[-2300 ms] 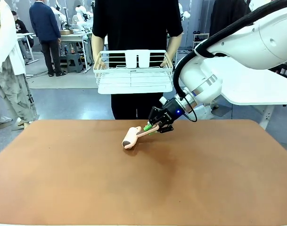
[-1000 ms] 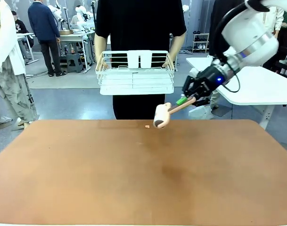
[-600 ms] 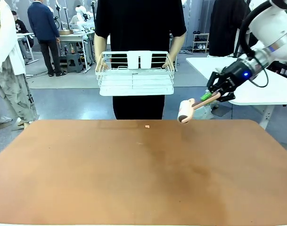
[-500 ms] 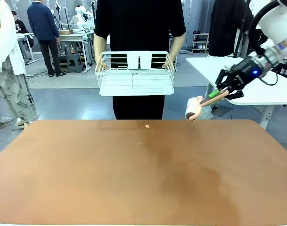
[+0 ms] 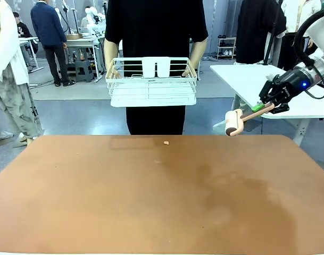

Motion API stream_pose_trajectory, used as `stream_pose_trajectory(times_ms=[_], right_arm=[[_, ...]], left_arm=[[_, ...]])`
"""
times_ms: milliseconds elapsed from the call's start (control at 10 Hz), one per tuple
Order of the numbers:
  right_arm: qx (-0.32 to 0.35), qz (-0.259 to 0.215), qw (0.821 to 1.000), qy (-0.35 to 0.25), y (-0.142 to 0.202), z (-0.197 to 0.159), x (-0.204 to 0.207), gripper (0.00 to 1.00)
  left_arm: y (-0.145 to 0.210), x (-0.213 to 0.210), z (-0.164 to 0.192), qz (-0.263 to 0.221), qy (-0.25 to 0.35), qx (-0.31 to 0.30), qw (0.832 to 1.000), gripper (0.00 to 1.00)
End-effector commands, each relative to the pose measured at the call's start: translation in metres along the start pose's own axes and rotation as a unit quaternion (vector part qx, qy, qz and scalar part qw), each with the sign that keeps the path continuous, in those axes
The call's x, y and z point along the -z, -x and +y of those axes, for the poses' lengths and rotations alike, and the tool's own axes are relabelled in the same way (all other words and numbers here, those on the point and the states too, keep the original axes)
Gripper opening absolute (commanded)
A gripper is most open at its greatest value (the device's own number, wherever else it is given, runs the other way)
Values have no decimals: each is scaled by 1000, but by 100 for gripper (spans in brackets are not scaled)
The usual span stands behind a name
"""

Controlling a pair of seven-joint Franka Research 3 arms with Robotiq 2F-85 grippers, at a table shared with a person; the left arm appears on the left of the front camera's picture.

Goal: Clean the table.
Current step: Clean the table with the Lint Roller when the human lifts the Dish drying rack.

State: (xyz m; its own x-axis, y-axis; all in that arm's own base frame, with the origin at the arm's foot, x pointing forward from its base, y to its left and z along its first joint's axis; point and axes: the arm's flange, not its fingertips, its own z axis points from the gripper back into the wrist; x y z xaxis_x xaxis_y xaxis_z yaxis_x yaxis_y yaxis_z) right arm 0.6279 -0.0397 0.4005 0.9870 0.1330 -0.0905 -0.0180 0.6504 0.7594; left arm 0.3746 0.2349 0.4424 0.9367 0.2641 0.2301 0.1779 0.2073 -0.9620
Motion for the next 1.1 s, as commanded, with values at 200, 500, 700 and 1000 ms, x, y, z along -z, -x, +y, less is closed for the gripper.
stream_pose_trajectory(times_ms=[200,500,700,1000], right_arm=[[-9,15,1000,3,-11,-4,2,0],[-9,15,1000,3,-11,-4,2,0],[-12,14,1000,3,-20,-9,-2,21],[-17,85,996,-7,-84,5,22,21]], left_arm=[[1,-3,-1,-1,-1,1,1000,100],[1,-3,-1,-1,-1,1,1000,100],[1,-3,-1,-1,-1,1,1000,100],[1,-3,-1,-1,-1,1,1000,100]])
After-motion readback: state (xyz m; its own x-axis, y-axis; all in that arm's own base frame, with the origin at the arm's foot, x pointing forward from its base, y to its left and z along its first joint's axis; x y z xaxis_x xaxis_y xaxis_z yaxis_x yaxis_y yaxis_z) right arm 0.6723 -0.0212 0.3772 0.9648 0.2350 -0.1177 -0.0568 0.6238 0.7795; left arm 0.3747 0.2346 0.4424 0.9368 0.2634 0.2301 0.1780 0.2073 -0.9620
